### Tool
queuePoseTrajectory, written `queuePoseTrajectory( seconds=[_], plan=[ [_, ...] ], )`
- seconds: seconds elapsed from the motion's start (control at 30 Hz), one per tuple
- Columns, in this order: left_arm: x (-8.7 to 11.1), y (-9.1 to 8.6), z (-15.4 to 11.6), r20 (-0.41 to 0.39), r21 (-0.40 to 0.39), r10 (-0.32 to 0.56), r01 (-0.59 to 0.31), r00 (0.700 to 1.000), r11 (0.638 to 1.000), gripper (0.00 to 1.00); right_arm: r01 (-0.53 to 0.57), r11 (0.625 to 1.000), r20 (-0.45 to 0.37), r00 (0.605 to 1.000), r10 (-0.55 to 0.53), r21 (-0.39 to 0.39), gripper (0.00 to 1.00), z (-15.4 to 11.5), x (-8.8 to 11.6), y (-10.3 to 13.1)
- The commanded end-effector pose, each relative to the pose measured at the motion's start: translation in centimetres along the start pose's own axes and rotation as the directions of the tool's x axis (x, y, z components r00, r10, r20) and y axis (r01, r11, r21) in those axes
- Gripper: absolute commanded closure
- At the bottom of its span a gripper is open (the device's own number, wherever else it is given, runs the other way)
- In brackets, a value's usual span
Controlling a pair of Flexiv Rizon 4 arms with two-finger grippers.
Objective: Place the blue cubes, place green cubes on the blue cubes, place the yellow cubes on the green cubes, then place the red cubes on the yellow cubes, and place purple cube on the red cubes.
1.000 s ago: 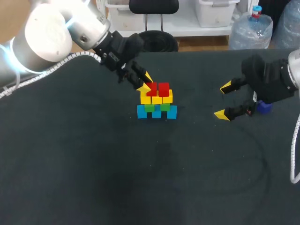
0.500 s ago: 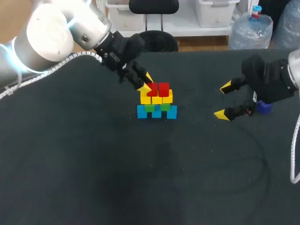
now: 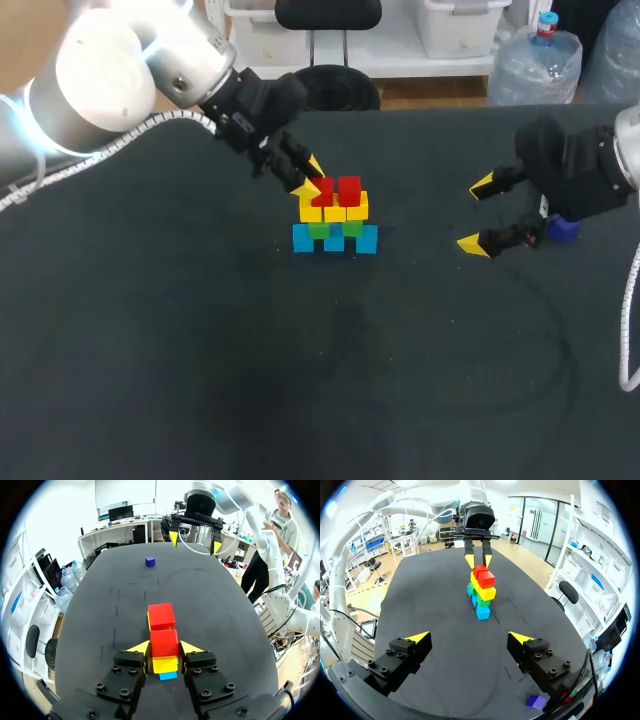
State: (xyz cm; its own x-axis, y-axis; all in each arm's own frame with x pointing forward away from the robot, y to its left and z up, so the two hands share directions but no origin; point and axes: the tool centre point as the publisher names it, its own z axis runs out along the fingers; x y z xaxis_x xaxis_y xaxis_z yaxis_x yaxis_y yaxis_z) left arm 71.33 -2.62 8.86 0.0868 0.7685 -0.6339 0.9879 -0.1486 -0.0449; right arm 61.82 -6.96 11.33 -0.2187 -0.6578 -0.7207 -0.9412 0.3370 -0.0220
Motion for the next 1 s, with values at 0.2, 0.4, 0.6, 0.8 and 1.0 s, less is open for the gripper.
queuePoseTrajectory(
  seconds=[0.2, 0.4, 0.6, 0.8, 1.0],
  plan=[
    [0.09, 0.32, 0.00, -0.004, 0.004, -0.003, 0.003, 1.000, 1.000, 0.86, 0.001, 1.000, 0.005, 1.000, -0.001, -0.003, 0.00, 0.10, 0.07, -0.09],
    [0.03, 0.42, -0.02, -0.006, 0.002, -0.008, 0.008, 1.000, 1.000, 0.55, 0.001, 1.000, 0.005, 1.000, -0.001, -0.003, 0.00, 0.10, 0.07, -0.09],
    [-0.01, 0.53, 0.03, -0.009, 0.002, -0.011, 0.011, 1.000, 1.000, 0.35, 0.001, 1.000, 0.005, 1.000, -0.001, -0.003, 0.00, 0.10, 0.07, -0.09],
    [-0.07, 0.61, 0.07, -0.011, 0.004, -0.010, 0.010, 1.000, 1.000, 0.39, 0.001, 1.000, 0.005, 1.000, -0.001, -0.003, 0.00, 0.10, 0.07, -0.09],
    [-0.08, 0.62, 0.07, -0.009, 0.002, -0.008, 0.008, 1.000, 1.000, 0.57, 0.001, 1.000, 0.005, 1.000, -0.001, -0.003, 0.00, 0.10, 0.07, -0.09]
  ],
)
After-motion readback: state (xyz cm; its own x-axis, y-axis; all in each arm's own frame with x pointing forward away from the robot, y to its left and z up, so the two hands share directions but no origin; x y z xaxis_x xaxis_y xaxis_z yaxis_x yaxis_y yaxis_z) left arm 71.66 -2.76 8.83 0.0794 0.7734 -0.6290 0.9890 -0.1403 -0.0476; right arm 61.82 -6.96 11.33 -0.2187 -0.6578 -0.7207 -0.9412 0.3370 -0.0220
